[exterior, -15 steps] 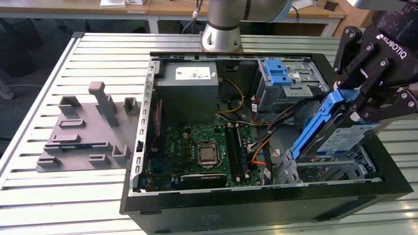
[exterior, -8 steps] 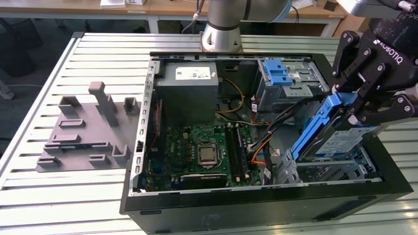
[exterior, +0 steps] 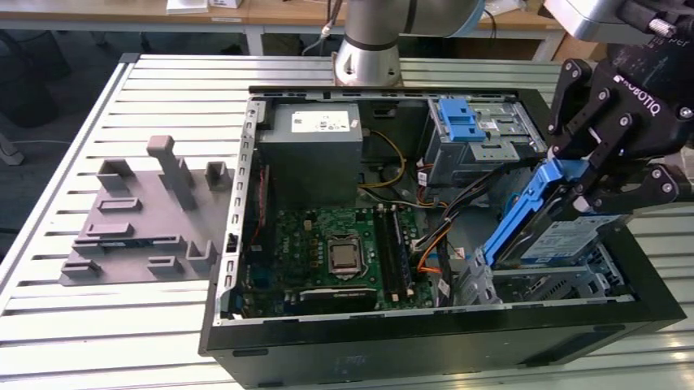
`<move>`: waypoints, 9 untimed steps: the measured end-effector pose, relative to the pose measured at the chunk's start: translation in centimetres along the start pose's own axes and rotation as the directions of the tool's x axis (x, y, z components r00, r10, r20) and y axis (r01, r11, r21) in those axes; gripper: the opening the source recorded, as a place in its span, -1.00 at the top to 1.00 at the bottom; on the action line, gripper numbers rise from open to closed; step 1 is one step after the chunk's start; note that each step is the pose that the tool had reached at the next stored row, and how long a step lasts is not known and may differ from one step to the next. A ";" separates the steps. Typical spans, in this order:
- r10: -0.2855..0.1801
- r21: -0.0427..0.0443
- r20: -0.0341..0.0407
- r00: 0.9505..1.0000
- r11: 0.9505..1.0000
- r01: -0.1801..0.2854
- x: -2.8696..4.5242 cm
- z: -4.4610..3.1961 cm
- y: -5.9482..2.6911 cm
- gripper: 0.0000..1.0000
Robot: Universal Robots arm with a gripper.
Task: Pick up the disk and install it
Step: 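Insert the disk into the insertion slot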
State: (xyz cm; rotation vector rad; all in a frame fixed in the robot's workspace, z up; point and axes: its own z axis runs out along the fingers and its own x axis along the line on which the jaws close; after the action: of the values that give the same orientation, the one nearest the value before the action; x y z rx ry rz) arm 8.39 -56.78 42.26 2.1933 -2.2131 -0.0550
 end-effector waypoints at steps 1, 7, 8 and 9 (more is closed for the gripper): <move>0.000 0.000 0.000 1.000 1.000 0.000 0.00 0.09 0.00 0.27; 0.000 0.000 0.000 1.000 1.000 0.000 0.01 0.63 -0.03 0.27; 0.000 0.000 0.000 1.000 1.000 0.000 0.02 0.71 -0.03 0.27; 0.000 0.000 0.000 1.000 1.000 0.000 0.02 0.78 -0.03 0.27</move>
State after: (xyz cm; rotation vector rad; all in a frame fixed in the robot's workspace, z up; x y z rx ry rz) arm 8.39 -56.79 41.48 2.1933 -2.2131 -0.0550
